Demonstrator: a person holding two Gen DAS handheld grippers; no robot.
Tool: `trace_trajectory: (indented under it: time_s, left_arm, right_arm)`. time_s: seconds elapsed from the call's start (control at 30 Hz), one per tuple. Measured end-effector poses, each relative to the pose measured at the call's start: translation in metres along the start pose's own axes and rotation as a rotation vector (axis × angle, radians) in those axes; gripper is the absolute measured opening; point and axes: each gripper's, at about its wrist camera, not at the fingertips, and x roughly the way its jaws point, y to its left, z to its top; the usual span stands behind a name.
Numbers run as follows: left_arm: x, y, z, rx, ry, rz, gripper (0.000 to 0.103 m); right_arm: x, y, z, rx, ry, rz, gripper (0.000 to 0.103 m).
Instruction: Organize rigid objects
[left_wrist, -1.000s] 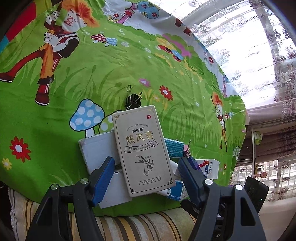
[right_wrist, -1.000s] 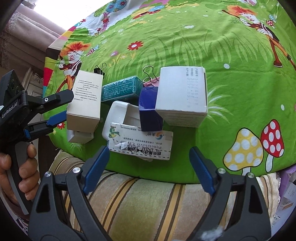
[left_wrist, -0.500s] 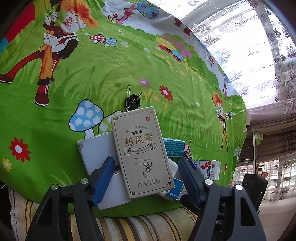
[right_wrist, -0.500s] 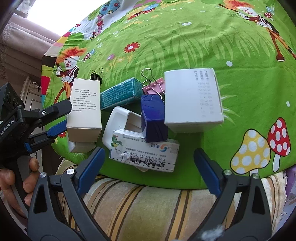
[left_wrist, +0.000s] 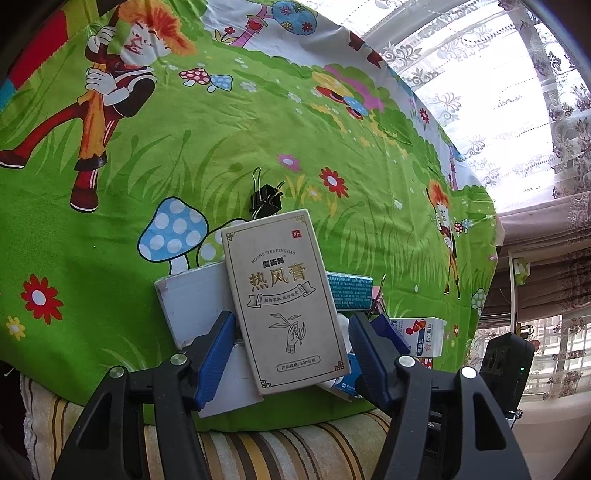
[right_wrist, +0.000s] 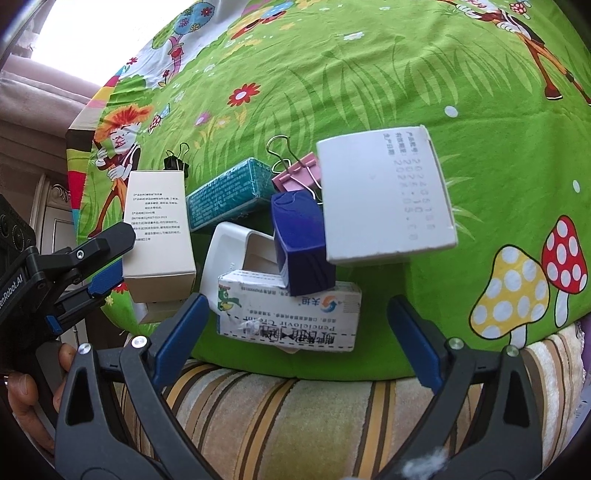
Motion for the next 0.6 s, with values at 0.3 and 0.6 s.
trace_trajectory:
  time_s: [0.3, 0.6]
  left_arm:
    - [0.0013, -0.0008, -0.0004, 0.004, 0.006, 0.002, 0.057]
    - [-0.0011, -0.0014, -0.0012, 0.006, -0.011, -0.008, 0.055]
  right_arm:
    - [0.0035, 0.0033, 0.0014, -0.01, -0.002, -0.007, 0.098]
    - [0.004, 0.0034, -0.0011, -0.02, 0.002, 0.011, 0.08]
